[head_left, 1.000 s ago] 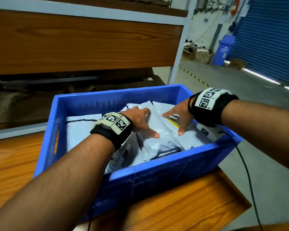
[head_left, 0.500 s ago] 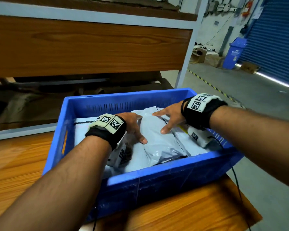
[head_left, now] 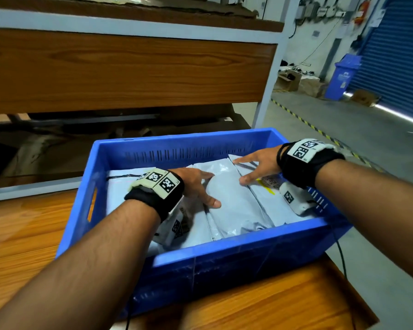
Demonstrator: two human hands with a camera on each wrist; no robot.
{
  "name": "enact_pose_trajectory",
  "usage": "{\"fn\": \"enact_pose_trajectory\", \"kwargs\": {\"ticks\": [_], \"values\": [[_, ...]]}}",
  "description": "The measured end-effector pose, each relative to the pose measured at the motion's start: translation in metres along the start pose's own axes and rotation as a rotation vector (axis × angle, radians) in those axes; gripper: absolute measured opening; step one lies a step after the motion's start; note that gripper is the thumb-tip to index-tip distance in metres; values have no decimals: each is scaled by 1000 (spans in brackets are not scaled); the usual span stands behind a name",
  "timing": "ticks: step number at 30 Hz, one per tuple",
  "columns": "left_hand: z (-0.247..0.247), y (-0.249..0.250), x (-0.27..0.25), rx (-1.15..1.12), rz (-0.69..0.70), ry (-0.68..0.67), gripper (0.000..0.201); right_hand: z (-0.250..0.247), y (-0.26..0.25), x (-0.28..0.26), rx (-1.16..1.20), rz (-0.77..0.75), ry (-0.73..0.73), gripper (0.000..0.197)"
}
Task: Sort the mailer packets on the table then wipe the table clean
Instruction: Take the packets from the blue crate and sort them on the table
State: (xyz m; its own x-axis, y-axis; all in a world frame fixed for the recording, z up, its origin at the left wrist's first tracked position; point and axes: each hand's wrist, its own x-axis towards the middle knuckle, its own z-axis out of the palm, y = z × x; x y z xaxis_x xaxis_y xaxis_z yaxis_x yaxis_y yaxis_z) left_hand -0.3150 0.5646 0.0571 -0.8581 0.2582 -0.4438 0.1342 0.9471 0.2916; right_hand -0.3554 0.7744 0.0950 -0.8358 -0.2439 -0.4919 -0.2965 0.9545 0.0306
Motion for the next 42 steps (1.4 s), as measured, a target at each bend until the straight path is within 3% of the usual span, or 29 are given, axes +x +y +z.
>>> {"fn": "enact_pose_trajectory", "kwargs": {"ticks": [4, 9, 15, 20, 28, 33, 36, 42], "values": [[-5, 0, -2, 71, -31, 42, 100, 7, -2, 4, -20, -1, -50, 84], [-29, -15, -15, 8, -85, 152, 96, -10, -12, 2, 5, -103, 50, 92], [-8, -37, -23, 207, -221, -68, 96, 4, -39, 6, -48, -129, -61, 91], [0, -43, -28, 115, -202, -39, 95, 9, -47, 12, -36, -94, -147, 101], [-31, -53, -63, 5, -59, 341, 79, -25, -68, -28, -98, -184, 216, 58], [-59, -66, -104, -140, -2, 609, 67, -53, -104, -56, -40, -233, 466, 44], [-61, -83, -143, -200, -36, 714, 60, -61, -139, -64, -11, -311, 527, 41], [-27, -141, -227, -327, -236, 869, 45, -63, -226, -68, 36, -588, 618, 35]]}}
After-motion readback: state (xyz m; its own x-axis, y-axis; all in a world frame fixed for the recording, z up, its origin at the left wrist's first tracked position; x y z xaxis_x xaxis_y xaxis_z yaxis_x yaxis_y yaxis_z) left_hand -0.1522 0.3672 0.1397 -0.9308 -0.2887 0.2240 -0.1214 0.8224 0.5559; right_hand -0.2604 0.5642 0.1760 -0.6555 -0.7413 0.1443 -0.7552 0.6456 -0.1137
